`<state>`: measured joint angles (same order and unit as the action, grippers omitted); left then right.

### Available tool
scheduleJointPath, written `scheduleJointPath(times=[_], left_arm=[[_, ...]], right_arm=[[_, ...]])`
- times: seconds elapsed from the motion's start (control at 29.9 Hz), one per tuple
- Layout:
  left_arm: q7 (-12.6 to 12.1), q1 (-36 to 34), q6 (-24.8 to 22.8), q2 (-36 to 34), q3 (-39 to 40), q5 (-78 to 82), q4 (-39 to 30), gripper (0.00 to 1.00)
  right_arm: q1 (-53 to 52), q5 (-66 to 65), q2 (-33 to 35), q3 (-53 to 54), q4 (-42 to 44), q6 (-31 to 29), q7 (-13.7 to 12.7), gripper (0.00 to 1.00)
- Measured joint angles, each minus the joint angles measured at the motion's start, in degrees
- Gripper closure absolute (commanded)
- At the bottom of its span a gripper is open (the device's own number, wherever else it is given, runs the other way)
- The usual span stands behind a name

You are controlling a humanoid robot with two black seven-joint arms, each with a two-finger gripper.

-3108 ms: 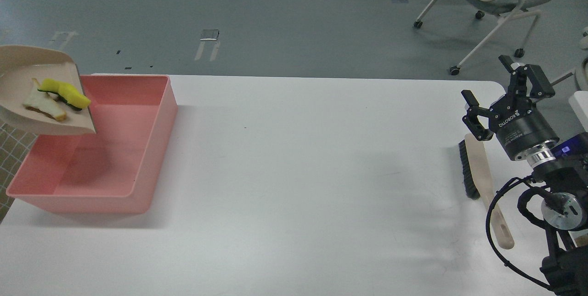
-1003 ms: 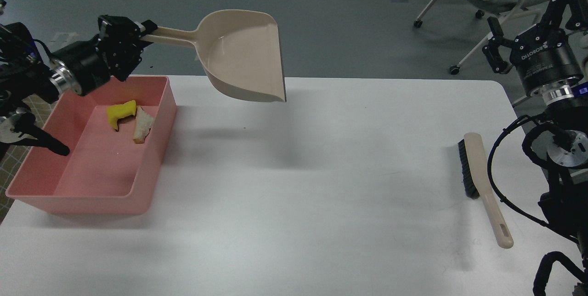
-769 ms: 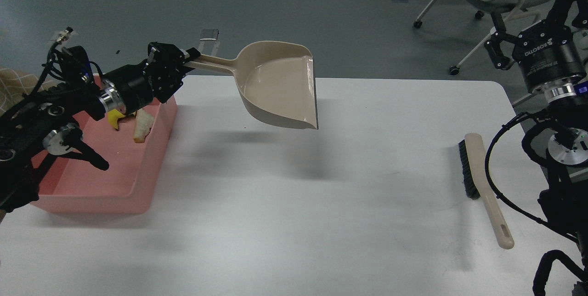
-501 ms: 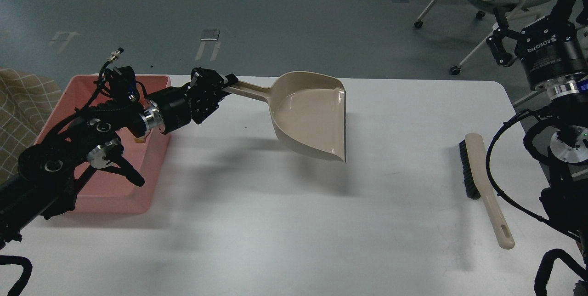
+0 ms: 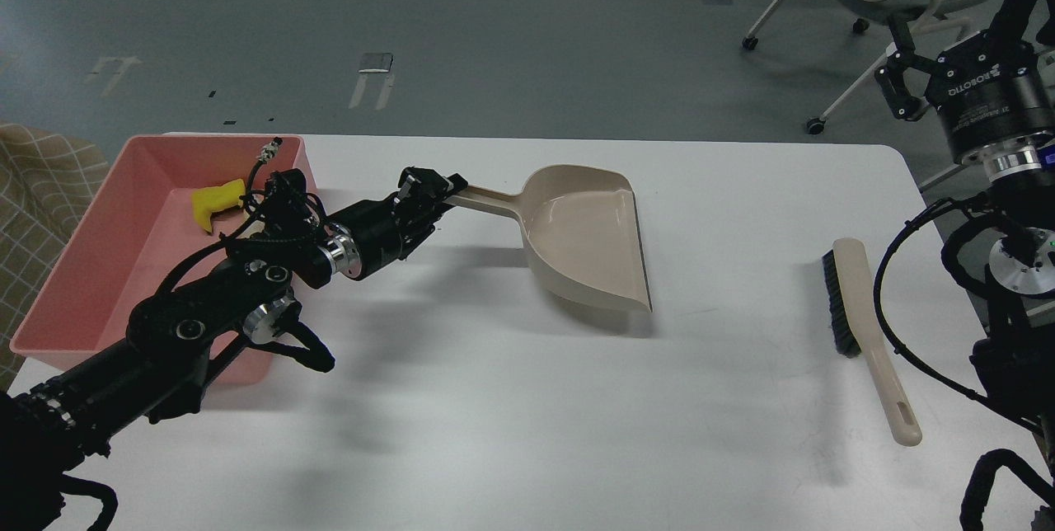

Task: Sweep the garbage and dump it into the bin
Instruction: 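Bring the dustpan back down and place it on the table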

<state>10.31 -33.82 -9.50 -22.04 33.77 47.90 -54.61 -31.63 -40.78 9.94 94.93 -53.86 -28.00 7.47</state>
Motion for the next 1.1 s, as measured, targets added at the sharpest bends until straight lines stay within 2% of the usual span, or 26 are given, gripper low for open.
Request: scheduleJointPath(times=[0.4, 0.64, 0.67, 0.7, 0.77, 0.9, 1.1], left_arm=[[0.1, 2.5, 0.8, 0.1, -0.8, 0.2, -0.7, 0.82], [0.2, 2.6, 1.6, 0.2, -1.7, 0.2, -0.9, 0.73], [0.2, 2.6, 1.7, 0.2, -1.9, 0.2, -0.9, 0.66], [0.2, 2.7, 1.7, 0.2, -2.1, 0.2, -0.9, 0.54], [0.2, 2.7, 1.9, 0.1, -2.5, 0.2, -0.9, 0.4], [0.1, 2.6, 1.9, -0.2, -2.9, 0.2, -0.9, 0.32], [0.1, 2.3, 1.9, -1.1, -2.8, 0.1, -1.1, 0.27]], right_arm=[[0.3, 0.0, 0.1, 0.0, 0.1, 0.0, 0.0, 0.0], [0.9, 0.0, 0.1, -0.1, 0.2, 0.0, 0.0, 0.0], [1.0, 0.0, 0.1, -0.1, 0.2, 0.0, 0.0, 0.0], [1.1, 0.0, 0.1, -0.1, 0.2, 0.0, 0.0, 0.0], [1.2, 0.0, 0.1, -0.1, 0.2, 0.0, 0.0, 0.0], [1.3, 0.0, 0.1, -0.1, 0.2, 0.0, 0.0, 0.0], [1.3, 0.0, 0.1, -0.1, 0.2, 0.0, 0.0, 0.0]])
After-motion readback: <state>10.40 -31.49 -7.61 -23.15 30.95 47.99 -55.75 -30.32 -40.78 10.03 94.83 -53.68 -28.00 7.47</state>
